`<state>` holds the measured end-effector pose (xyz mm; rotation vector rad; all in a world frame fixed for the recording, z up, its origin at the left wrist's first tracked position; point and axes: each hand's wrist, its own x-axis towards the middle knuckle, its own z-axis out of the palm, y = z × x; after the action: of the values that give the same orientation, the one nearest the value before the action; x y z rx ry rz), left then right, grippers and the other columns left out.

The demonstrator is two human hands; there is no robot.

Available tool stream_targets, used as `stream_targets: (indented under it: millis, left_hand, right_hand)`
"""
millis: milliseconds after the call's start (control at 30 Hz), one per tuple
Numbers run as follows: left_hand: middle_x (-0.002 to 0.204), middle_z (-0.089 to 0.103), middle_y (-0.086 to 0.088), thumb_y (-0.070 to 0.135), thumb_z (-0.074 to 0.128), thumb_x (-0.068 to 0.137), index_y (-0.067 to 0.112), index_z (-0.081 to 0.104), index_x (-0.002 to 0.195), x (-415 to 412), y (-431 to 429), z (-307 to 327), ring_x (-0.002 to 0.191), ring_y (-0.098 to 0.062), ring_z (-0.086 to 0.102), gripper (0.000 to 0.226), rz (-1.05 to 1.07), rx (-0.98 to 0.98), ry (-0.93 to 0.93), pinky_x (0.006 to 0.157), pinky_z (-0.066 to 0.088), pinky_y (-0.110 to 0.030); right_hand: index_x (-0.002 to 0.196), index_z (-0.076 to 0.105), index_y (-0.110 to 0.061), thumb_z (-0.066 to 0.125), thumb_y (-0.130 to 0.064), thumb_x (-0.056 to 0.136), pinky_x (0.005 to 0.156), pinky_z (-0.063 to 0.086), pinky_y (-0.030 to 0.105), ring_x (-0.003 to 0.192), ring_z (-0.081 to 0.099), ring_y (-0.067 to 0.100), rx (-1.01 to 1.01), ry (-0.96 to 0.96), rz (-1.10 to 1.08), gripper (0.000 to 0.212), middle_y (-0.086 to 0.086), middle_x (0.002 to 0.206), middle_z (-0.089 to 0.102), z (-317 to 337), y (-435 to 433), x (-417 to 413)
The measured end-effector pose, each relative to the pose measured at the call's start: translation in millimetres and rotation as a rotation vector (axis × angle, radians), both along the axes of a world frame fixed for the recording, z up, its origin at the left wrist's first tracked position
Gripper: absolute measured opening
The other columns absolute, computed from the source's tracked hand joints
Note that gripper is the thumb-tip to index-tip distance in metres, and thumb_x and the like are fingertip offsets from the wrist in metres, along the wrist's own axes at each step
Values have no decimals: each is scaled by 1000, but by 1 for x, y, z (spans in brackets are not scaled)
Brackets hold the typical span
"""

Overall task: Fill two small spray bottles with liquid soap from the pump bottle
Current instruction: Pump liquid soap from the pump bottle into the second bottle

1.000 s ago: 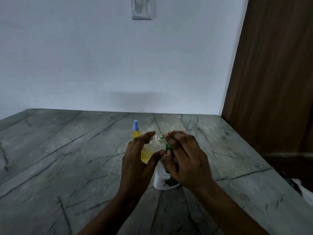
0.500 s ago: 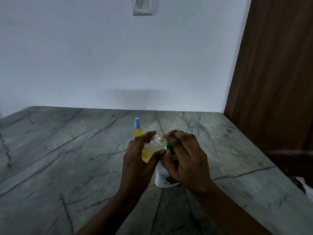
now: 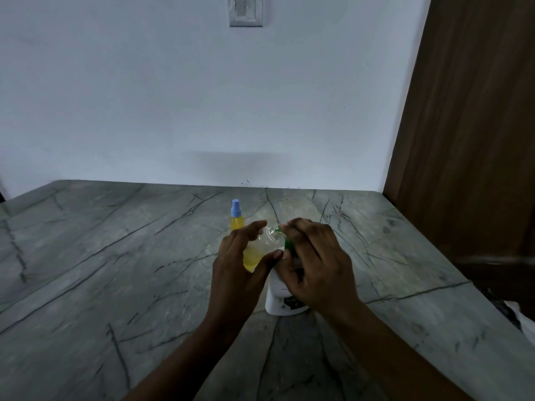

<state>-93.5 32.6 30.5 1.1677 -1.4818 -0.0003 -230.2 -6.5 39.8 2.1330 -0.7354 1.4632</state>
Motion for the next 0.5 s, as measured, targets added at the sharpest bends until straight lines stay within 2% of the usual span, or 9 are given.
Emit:
stream_targets:
  millis: [200,333,433,500]
  left_hand:
    - [106,48,27,24,72,74,33,48,117,-2,0,5,100,4,50,50,-6,-27,14,78,46,-22]
    - [105,50,23,23,73,73,33,48,117,-2,0,6,96,1,52,51,7,-27,9,76,44,-19]
    - [107,54,13,22,73,73,31,48,117,-3,1,6,97,-7,55,51,6,-31,18,77,46,-22]
    - [106,53,15,21,72,74,32,47,117,-2,1,6,97,-7,55,51,6,-30,16,77,47,-24]
  right_hand:
    - [104,67,5,55,-18,82,88,41,25,101,51,23,-21,23,-26,34,18,103,65,10,5,-4]
    - [105,66,4,53,-19,83,88,41,25,101,50,23,-10,29,-35,34,18,103,65,10,5,-3]
    - [108,64,3,52,-21,84,88,41,25,102,50,23,8,24,-32,36,18,105,65,8,4,-2]
    - [113,59,-1,52,-23,86,89,40,24,103,51,23,20,10,-19,36,18,107,64,6,4,-1]
